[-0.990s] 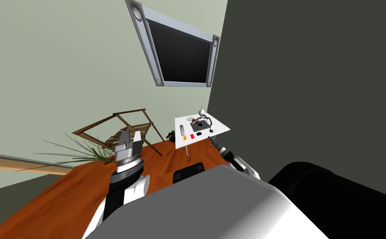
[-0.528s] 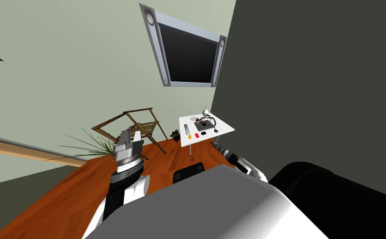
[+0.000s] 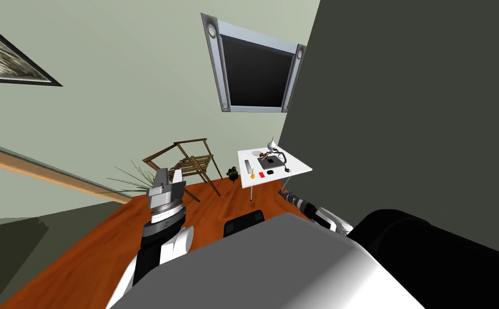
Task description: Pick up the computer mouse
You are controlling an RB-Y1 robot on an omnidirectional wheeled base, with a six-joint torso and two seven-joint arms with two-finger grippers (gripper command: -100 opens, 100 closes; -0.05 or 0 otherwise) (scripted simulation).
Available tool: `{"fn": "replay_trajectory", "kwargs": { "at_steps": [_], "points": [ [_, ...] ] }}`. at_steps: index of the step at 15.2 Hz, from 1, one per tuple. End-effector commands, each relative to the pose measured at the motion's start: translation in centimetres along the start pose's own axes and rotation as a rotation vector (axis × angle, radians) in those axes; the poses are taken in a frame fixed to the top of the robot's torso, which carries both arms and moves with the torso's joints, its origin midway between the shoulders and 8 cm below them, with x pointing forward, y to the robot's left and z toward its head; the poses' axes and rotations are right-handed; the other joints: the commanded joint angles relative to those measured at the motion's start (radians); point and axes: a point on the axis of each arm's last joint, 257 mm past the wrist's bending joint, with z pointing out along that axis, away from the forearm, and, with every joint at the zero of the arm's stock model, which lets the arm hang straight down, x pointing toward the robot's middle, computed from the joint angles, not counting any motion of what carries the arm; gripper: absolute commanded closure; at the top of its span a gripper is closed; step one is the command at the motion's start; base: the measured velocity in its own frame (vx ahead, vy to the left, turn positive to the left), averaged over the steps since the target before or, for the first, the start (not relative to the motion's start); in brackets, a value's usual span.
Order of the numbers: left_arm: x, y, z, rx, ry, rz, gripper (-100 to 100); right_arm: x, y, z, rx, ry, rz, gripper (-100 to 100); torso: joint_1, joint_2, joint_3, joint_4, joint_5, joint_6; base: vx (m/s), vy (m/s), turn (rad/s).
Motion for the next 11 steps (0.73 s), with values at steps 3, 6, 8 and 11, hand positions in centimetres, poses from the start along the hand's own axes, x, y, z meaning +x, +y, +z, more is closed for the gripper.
{"fn": "replay_trajectory", "kwargs": {
  "at_steps": [3,6,8,11],
  "points": [
    [0.0,0.0,0.0,0.0,0.0,0.0,0,2.0,-4.2,-2.1,0.068,0.094,-0.095,-100,-0.001,-0.001,0.0,0.0,0.0,-0.001,0.018,0.118,0.086],
    [0.0,0.0,0.0,0.0,0.0,0.0,0,3.9,-8.4,-4.8,0.122,0.208,-0.232,-100,0.0,-0.001,0.0,0.0,0.0,0.0,0.019,0.15,0.171],
    [0.0,0.0,0.0,0.0,0.0,0.0,0,5.0,-11.0,-6.7,0.157,0.274,-0.295,-100,0.001,-0.001,-0.001,0.0,0.0,0.0,0.044,0.152,0.179],
    [0.0,0.0,0.0,0.0,0.0,0.0,0,6.0,-14.4,-9.4,0.208,0.354,-0.361,-100,0.0,-0.003,-0.002,-0.001,0.0,-0.001,0.052,0.137,0.184]
  ]
}}
